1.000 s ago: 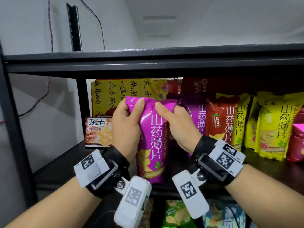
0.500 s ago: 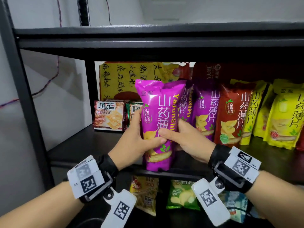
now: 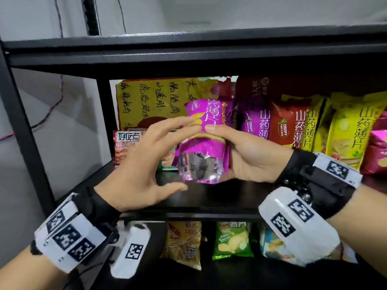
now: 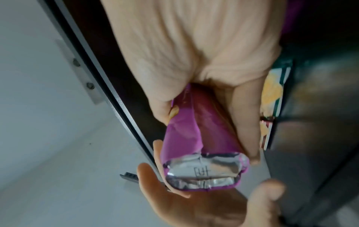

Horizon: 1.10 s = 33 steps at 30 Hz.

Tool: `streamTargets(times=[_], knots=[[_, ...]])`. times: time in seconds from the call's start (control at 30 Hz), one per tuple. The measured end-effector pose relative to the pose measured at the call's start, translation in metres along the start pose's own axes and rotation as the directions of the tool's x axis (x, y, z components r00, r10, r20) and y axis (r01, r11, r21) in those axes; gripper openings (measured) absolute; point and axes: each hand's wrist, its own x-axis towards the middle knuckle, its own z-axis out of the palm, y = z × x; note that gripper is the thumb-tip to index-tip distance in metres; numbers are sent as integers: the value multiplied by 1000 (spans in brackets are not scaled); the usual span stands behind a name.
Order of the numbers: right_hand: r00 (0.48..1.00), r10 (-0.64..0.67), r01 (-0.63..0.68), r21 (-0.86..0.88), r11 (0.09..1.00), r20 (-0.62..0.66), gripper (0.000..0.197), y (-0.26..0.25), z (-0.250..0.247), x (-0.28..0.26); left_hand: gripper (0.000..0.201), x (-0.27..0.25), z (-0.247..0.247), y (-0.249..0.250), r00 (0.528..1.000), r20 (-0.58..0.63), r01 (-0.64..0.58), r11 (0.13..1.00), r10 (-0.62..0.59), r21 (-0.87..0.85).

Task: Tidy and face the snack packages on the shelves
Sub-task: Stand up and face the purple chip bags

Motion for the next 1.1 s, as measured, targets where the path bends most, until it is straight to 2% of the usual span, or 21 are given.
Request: streamTargets(times=[0.1, 0.3, 0.37, 0.5, 0.6, 0.73, 0.87, 0.97, 1.03, 1.1], knots=[[996, 86, -88, 84, 993, 31, 69, -8, 8, -2, 84, 13, -1, 15, 994, 9, -112, 991, 112, 79], [982, 186, -190, 170, 967, 38, 64, -9, 8, -2, 75, 25, -17, 26, 996, 4, -86, 992, 86, 88], [982, 178, -186, 180, 966, 62, 61, -7, 7, 0, 70, 29, -21, 28, 995, -5, -98, 991, 99, 89], [988, 129, -143, 187, 972, 83, 67, -3, 6, 1, 46, 34, -26, 28, 984, -115, -128, 990, 134, 60], [988, 139, -152, 227, 962, 74, 79, -1, 6, 3, 42, 38, -28, 28, 958, -235, -153, 986, 164, 65], [979, 201, -203, 160, 966, 27, 89, 6, 4, 8, 43, 45, -36, 17, 883, -457, -111, 993, 110, 24], [985, 155, -148, 84, 985, -81, 95, 24, 3, 14, 36, 53, -45, 0, 780, -618, -18, 985, -95, -174], [987, 48, -49, 2, 999, -154, 78, 38, -1, 18, 21, 55, -49, -10, 701, -665, 28, 941, -258, -336], [991, -11, 14, 23, 1000, -136, 59, 43, -3, 20, 8, 53, -49, -16, 656, -670, 65, 911, -346, -407], [995, -54, 61, 74, 995, -88, 46, 47, -5, 22, 5, 50, -47, -20, 630, -671, 98, 897, -391, -431]])
